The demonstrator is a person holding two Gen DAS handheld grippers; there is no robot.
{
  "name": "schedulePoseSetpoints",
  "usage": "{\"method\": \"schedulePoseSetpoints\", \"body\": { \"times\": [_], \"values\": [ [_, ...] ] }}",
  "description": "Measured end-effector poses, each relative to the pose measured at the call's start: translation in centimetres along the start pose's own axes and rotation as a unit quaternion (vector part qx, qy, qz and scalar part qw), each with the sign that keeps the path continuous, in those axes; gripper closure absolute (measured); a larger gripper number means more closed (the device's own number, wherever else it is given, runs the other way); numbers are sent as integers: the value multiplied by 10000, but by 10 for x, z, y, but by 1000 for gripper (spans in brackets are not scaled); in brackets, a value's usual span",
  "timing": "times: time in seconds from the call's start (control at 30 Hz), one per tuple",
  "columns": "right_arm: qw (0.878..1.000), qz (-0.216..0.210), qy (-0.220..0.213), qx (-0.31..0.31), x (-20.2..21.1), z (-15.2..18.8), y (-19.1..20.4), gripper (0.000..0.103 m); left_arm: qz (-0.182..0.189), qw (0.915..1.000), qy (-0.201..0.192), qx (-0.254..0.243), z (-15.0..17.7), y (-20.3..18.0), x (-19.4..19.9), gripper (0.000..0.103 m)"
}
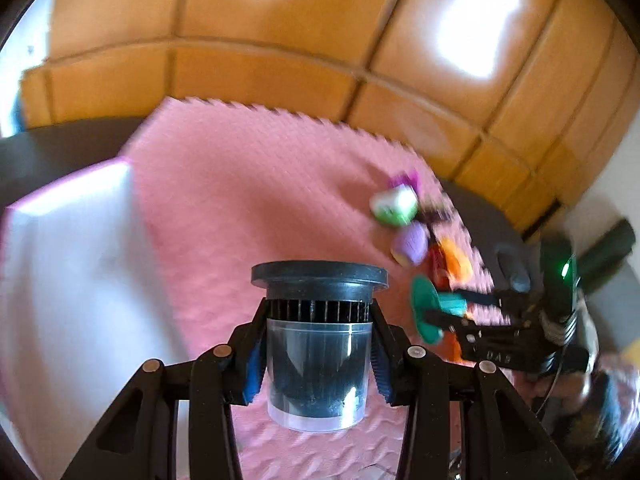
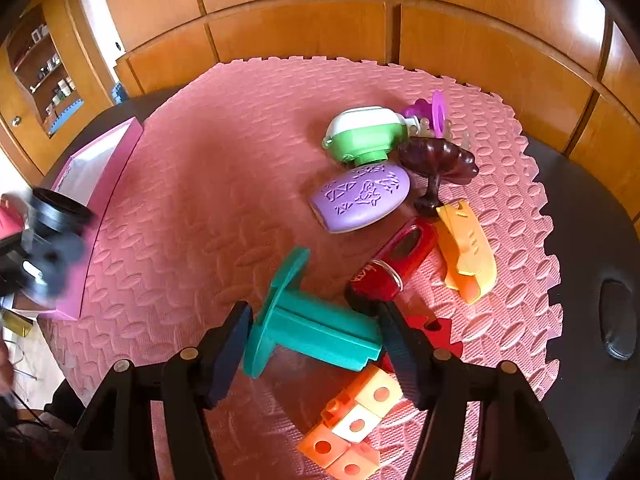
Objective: Organize rigid objects
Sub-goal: 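Carry the cup into the tray with the left tool while the right tool grasps the teal spool, then release the cup in the tray with the left tool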
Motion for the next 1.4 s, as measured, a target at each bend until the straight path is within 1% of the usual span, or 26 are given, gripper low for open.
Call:
{"method": "schedulePoseSetpoints", "body": {
  "times": [0.13, 0.2, 0.3, 0.37, 0.47, 0.53, 0.6, 0.7, 0.83, 0.87, 0.9, 0.93, 0.97, 1.03, 1.1, 1.17, 1.4],
  "values": [
    [10000, 1, -10, -28, 0, 0, 0, 37, -377, 9977, -215, 529, -20, 56, 27, 59],
    [10000, 40, 36, 13, -3, 1, 1, 37, -799, 9936, -303, 736, -28, 90, 33, 59],
    [9998, 67, 152, 84, -8, 4, 2, 38, -1292, 9859, -335, 1013, -37, 137, 32, 59],
    [9998, 94, 144, 99, -10, 5, 4, 39, -1565, 9813, -245, 1093, -38, 161, 23, 59],
    [9998, 141, 108, 93, -11, 5, 4, 39, -1809, 9759, -60, 1221, -41, 190, 6, 59],
    [9998, 166, 85, 115, -13, 5, 4, 39, -1994, 9719, 49, 1249, -39, 204, -5, 59],
    [9997, 197, 53, 145, -14, 5, 4, 39, -2086, 9684, 154, 1356, -36, 215, -16, 59],
    [9996, 204, 20, 191, -9, 3, 2, 39, -2183, 9664, 213, 1337, -36, 223, -26, 59],
    [9993, 236, -47, 276, -8, 2, 4, 39, -2296, 9639, 173, 1336, -40, 232, -29, 58],
    [9993, 241, -56, 291, -8, 2, 5, 39, -2276, 9645, 173, 1331, -42, 232, -30, 55],
    [9992, 251, -71, 309, -7, 1, 5, 39, -2262, 9650, 162, 1319, -42, 230, -27, 48],
    [9991, 264, -80, 324, -8, 1, 5, 39, -2264, 9651, 120, 1311, -43, 228, -23, 45],
    [9990, 275, -86, 331, -8, 1, 5, 39, -2271, 9652, 51, 1293, -42, 225, -18, 42],
    [9989, 307, -111, 350, -7, 1, 6, 39, -2231, 9667, -108, 1249, -39, 216, -2, 42],
    [9986, 351, -141, 377, -7, 1, 7, 39, -2251, 9662, -242, 1229, -33, 209, 14, 39],
    [9985, 370, -154, 382, -7, 0, 7, 39, -2252, 9662, -319, 1214, -24, 203, 29, 39],
    [9979, 423, -363, 324, 1, -3, 8, 39, -2171, 9676, -399, 1222, 13, 184, 67, 39]
  ]
}}
Point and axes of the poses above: each gripper's, at about its wrist camera, not at the fingertips, and x roughly against the way its jaws point, y to its left, z to its underside, the point moved 4 cm from there along -x, roughly the way its jaws point, and after that the axes turned 3 degrees about -y, right-handed, at the moved point
